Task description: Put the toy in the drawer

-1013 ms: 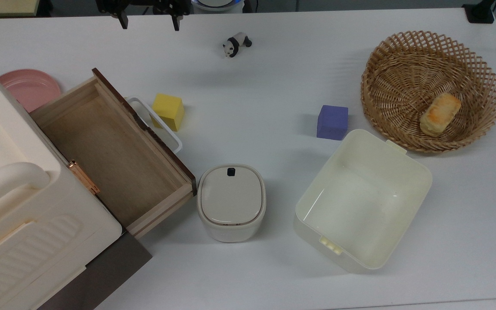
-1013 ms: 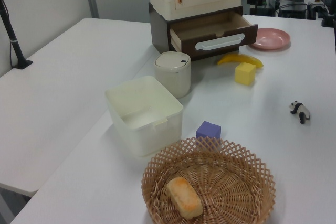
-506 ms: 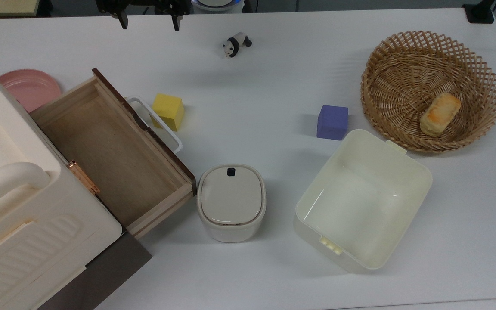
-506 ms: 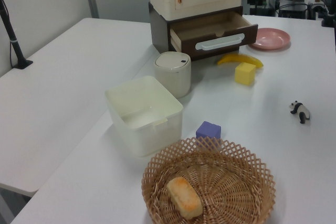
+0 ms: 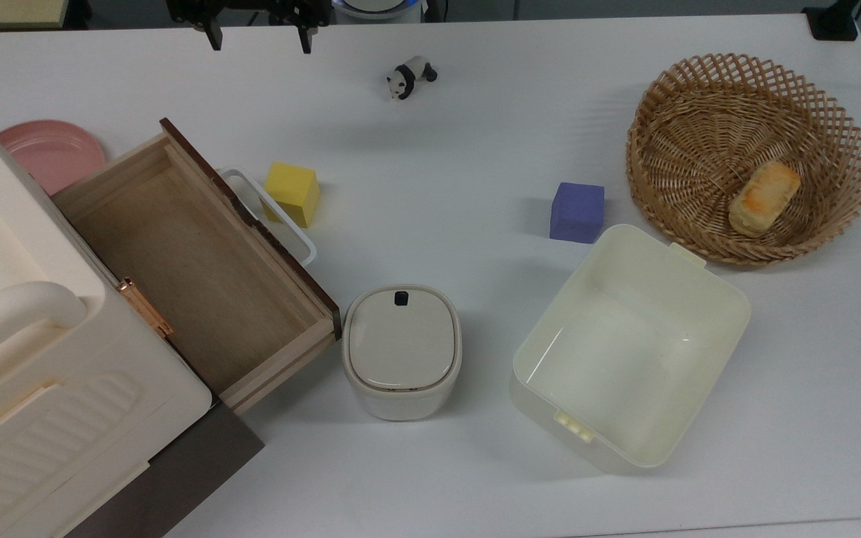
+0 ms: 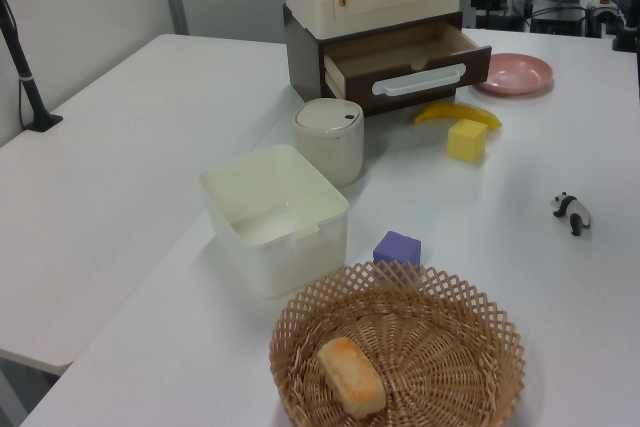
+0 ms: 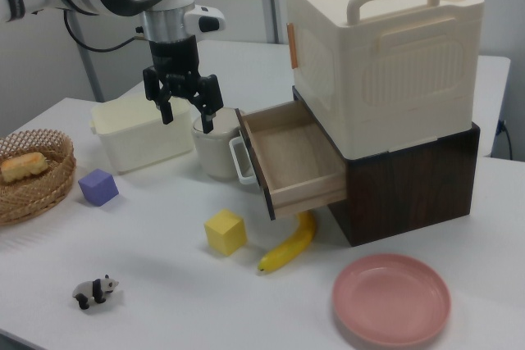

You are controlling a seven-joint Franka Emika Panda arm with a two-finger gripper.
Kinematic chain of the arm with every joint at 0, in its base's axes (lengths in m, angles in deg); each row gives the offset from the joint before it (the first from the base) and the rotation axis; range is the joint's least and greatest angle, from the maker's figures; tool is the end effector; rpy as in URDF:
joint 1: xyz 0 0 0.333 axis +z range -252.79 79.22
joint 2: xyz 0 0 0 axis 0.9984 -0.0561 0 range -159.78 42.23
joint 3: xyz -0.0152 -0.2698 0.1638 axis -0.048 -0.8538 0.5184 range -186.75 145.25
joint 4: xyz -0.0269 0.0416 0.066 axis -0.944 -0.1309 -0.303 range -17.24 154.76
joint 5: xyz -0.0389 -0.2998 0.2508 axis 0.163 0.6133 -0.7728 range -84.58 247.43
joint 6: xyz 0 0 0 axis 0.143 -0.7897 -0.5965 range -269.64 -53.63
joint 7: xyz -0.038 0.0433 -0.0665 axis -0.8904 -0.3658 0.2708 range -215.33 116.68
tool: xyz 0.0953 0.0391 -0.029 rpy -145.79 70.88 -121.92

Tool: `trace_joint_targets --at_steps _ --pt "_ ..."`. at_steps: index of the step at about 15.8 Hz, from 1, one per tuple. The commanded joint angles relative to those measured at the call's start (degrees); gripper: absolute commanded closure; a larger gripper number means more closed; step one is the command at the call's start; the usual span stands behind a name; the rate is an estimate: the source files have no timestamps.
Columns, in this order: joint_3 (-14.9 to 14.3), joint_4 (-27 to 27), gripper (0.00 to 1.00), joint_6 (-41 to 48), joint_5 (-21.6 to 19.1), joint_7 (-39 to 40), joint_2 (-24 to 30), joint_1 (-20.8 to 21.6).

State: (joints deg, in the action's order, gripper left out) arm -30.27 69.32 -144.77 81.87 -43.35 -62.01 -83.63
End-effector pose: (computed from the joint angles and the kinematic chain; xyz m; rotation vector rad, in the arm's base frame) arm 0.5663 -0.0614 0.5888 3.1295 -0.0104 -0.1008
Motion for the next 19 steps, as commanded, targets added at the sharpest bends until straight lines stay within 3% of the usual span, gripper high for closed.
trace_joint_targets --at_steps 1,19 --pt "-0.1 0.2 0.0 0.0 -0.1 -1.0 0.4 0.2" --pt "-0.2 0.1 0.0 -1.5 0.4 -1.1 0.0 0.1"
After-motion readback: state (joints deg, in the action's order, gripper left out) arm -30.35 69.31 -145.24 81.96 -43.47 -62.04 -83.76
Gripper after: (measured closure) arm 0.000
